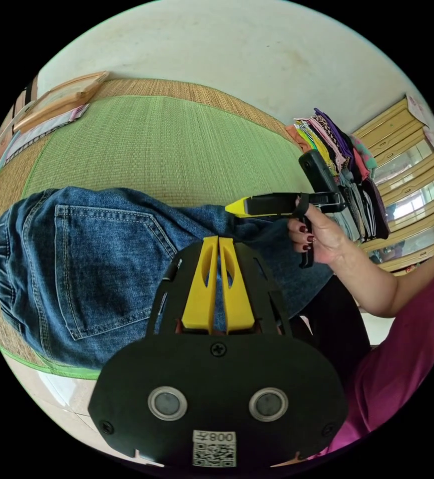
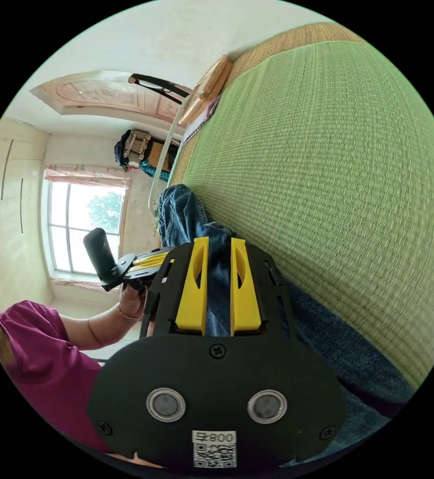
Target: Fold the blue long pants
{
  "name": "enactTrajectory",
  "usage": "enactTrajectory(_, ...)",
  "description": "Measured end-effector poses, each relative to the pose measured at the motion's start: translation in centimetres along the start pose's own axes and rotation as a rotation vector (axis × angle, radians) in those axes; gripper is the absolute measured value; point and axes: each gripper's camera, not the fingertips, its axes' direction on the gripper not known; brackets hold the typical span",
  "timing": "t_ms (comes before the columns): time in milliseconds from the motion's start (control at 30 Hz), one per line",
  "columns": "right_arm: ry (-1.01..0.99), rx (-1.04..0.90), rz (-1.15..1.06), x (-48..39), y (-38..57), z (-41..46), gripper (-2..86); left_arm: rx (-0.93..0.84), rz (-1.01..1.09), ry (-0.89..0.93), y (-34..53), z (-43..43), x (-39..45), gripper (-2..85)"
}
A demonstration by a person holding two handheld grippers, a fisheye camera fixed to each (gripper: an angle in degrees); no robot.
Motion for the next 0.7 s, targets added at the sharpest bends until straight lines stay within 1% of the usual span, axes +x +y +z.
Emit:
enactTrajectory(100,-0.085,0.007,0.020,-0.2,-0.5,-1.1,2.7,0.035,-0.010,0.025,0.4,-0.3,-0.6,0.1)
enactTrajectory(167,-0.125,0.025,-0.007,-1.1,-0.6,-2.1,1.6,0.069,-0.020,0.035,0.7,-0.9,-1.1,0.1)
enactTrajectory(233,-0.145,0.045,-0.056,-2.9,-0.9,-3.3,1.0,0.107,-0.041,0.003,0.9,-1.7,-1.7,0.1)
enactTrajectory(333,-0.082,0.093,-0.173,-7.0,-1.3,-5.4,0.4,0.129,-0.089,-0.078,1.2,-2.7,-3.1,0.1)
enactTrajectory(400,0.042,0.116,-0.267,-10.0,-1.7,-6.7,0.2,0.131,-0.127,-0.146,1.2,-3.1,-4.1,0.1)
enactTrajectory(467,0.115,0.118,-0.296,-11.1,-2.3,-7.3,0.2,0.094,-0.155,-0.295,1.3,-2.7,-5.4,0.1)
enactTrajectory(533,0.147,0.114,-0.294,-11.2,-3.2,-7.8,0.1,0.042,-0.154,-0.353,1.4,-1.8,-6.3,0.1)
enactTrajectory(600,0.155,0.096,-0.247,-10.1,-4.5,-7.8,0.1,0.024,-0.182,-0.332,1.6,-1.0,-7.2,0.1)
enactTrajectory(667,0.214,0.076,-0.226,-9.4,-5.2,-7.4,0.1,0.048,-0.206,-0.297,1.6,-0.6,-7.8,0.2)
enactTrajectory(700,0.212,0.061,-0.206,-8.9,-5.6,-7.3,0.1,0.050,-0.214,-0.292,1.5,-0.6,-7.8,0.3)
